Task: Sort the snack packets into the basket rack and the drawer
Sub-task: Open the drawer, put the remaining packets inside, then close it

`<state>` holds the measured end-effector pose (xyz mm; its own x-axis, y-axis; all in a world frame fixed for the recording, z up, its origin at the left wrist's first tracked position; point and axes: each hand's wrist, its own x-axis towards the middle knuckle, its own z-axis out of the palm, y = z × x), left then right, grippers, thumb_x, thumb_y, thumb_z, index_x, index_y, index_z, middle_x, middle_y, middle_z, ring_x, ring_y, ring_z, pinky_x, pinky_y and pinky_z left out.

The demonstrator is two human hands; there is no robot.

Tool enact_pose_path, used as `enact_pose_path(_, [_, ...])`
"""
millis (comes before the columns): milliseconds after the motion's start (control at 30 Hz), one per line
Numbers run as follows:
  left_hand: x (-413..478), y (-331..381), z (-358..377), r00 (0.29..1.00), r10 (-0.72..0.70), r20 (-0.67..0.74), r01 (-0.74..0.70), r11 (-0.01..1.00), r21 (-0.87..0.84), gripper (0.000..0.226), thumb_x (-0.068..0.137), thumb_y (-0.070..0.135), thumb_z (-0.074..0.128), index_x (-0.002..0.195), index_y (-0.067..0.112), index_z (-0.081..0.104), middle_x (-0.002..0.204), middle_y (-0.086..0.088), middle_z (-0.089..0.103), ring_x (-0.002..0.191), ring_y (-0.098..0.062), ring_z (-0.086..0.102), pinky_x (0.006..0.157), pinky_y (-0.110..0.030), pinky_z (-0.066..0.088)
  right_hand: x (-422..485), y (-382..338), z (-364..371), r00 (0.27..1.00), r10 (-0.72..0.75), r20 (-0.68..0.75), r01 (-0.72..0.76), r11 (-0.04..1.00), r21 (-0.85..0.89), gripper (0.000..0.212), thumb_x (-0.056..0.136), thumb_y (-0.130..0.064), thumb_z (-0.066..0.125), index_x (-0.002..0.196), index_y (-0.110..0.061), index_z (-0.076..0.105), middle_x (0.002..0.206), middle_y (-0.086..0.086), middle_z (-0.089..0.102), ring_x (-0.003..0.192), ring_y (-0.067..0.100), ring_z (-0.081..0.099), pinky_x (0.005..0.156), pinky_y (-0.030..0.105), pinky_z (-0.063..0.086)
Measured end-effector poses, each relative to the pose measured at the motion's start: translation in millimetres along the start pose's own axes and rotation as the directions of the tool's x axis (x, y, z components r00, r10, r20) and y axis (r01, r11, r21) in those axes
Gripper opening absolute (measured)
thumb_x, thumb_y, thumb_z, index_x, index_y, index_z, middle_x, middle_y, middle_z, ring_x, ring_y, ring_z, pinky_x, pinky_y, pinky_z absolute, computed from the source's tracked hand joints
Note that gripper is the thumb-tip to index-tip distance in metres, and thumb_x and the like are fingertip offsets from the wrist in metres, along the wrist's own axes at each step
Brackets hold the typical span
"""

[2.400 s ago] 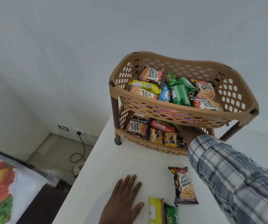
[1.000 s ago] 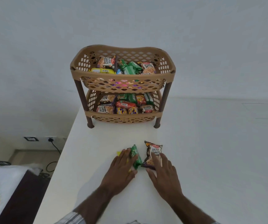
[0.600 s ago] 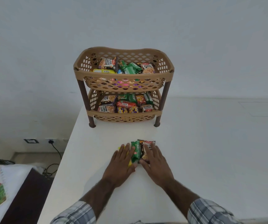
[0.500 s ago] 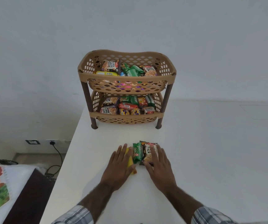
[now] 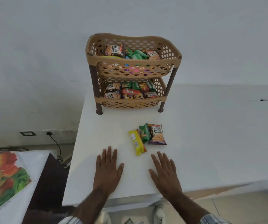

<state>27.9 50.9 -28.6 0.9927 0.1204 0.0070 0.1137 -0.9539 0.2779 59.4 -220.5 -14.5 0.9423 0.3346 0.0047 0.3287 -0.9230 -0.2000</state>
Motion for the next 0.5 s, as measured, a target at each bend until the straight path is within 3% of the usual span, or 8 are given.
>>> enact_pose_path(100, [-20, -6, -2, 0.999, 0.028, 0.020, -0.029, 0.999, 0.040, 0.072, 0.100, 0.058, 0.014, 0.160, 0.018, 0.019, 0.168, -0.010, 0.010, 0.155, -0.029, 0.008, 0.123, -0.046, 0.004, -18, -2, 1, 0.999, 0.045, 0.016, -0.044, 0.999, -0.029, 0.066, 0.102, -0.062, 0.011, 0.156, -0.029, 0.030, 0.165, 0.005, 0.025, 0.153, 0.027, 0.020, 0.120, 0.045, 0.010])
enact_pose_path(167, [-34, -7, -4, 0.999, 0.019, 0.025, -0.020, 0.999, 0.046, 0.072, 0.101, 0.058, 0.014, 0.160, 0.018, 0.020, 0.167, -0.010, 0.011, 0.154, -0.029, 0.009, 0.122, -0.046, 0.004, -32, 0, 1, 0.999, 0.028, 0.044, -0.025, 0.998, -0.058, 0.070, 0.101, -0.064, 0.006, 0.158, -0.029, 0.028, 0.167, 0.005, 0.018, 0.154, 0.026, 0.012, 0.121, 0.044, 0.005])
enact_pose_path(367, [-98, 9, -4, 0.998, -0.055, 0.022, 0.054, 0.998, 0.040, 0.076, 0.100, 0.061, 0.004, 0.160, 0.016, 0.020, 0.167, -0.009, 0.011, 0.154, -0.032, 0.013, 0.122, -0.047, 0.003, -73, 9, -6, 0.992, -0.067, 0.109, 0.069, 0.998, -0.012, 0.065, 0.102, -0.062, 0.014, 0.160, -0.031, 0.015, 0.166, -0.004, -0.004, 0.155, 0.020, -0.007, 0.123, 0.040, -0.006])
enact_pose_path(433, [-119, 19, 0, 0.994, -0.099, 0.043, 0.100, 0.995, -0.023, 0.079, 0.096, 0.065, 0.005, 0.160, 0.019, 0.007, 0.167, -0.004, -0.005, 0.155, -0.027, -0.002, 0.124, -0.043, -0.006, -87, 6, -10, 0.998, -0.053, 0.024, 0.051, 0.994, 0.096, 0.065, 0.101, -0.061, 0.019, 0.150, -0.026, 0.044, 0.162, -0.001, 0.027, 0.152, 0.023, 0.022, 0.122, 0.037, 0.011])
enact_pose_path(500, [-136, 31, 0, 0.988, -0.154, 0.014, 0.154, 0.976, -0.154, 0.076, 0.096, 0.059, 0.021, 0.159, 0.018, 0.019, 0.168, -0.006, 0.003, 0.155, -0.026, 0.001, 0.124, -0.041, -0.003, -101, -3, -15, 0.984, 0.100, -0.145, -0.045, 0.940, 0.339, 0.051, 0.103, -0.053, 0.034, 0.113, -0.019, 0.071, 0.127, 0.004, 0.067, 0.121, 0.028, 0.058, 0.103, 0.037, 0.037])
